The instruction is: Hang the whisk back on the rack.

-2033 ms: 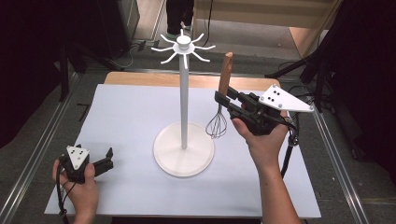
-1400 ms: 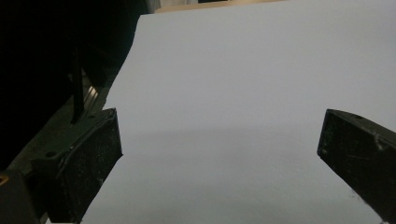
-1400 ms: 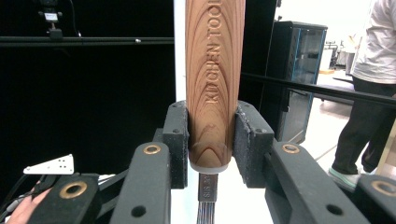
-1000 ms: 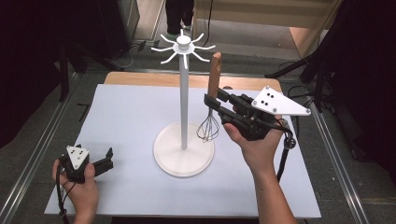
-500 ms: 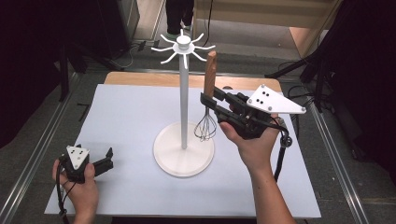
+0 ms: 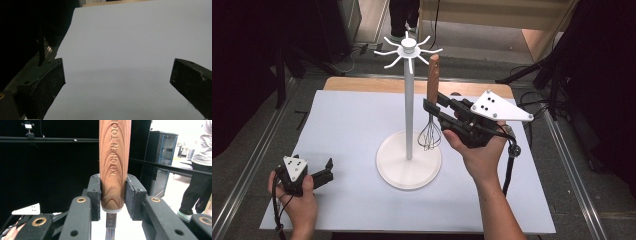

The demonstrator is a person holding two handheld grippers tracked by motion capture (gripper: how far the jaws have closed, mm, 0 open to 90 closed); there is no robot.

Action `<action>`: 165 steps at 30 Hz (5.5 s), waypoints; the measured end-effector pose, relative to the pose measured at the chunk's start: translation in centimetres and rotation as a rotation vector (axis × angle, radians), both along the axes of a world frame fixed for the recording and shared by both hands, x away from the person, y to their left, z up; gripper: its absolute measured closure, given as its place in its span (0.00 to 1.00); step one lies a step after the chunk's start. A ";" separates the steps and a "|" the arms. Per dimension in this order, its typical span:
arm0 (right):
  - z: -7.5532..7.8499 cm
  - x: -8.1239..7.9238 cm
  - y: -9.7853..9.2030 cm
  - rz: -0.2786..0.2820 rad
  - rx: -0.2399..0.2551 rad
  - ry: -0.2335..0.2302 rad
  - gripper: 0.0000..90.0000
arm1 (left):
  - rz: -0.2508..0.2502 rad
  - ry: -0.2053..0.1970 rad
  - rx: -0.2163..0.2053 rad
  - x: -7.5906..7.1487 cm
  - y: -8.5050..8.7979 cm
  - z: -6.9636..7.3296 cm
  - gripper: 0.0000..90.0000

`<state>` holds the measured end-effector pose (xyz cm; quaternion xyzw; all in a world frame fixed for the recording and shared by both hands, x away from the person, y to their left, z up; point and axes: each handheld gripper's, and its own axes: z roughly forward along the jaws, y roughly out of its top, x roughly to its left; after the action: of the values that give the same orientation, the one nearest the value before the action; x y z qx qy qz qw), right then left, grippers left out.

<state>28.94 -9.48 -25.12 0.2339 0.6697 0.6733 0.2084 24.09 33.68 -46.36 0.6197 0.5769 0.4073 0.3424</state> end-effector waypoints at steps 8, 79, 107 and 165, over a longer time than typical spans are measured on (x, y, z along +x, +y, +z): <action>-0.2 0.3 0.5 -0.014 0.006 -0.015 0.78 | 0.001 0.000 -0.002 0.0 0.0 0.0 0.00; -4.2 -0.1 -2.4 -0.201 -0.069 0.033 0.06 | 0.004 0.002 0.005 0.0 -0.1 0.0 0.00; -13.4 0.2 -8.0 -0.350 -0.121 0.165 0.00 | 0.004 0.003 0.010 0.0 -0.1 0.0 0.00; -22.8 -2.8 -23.2 -0.702 -0.111 0.360 0.00 | 0.005 -0.003 -0.001 0.0 0.0 0.0 0.00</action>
<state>26.12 -32.65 -47.89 0.5514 0.6100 0.4722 0.3176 24.07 33.69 -46.36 0.6176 0.5781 0.4087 0.3425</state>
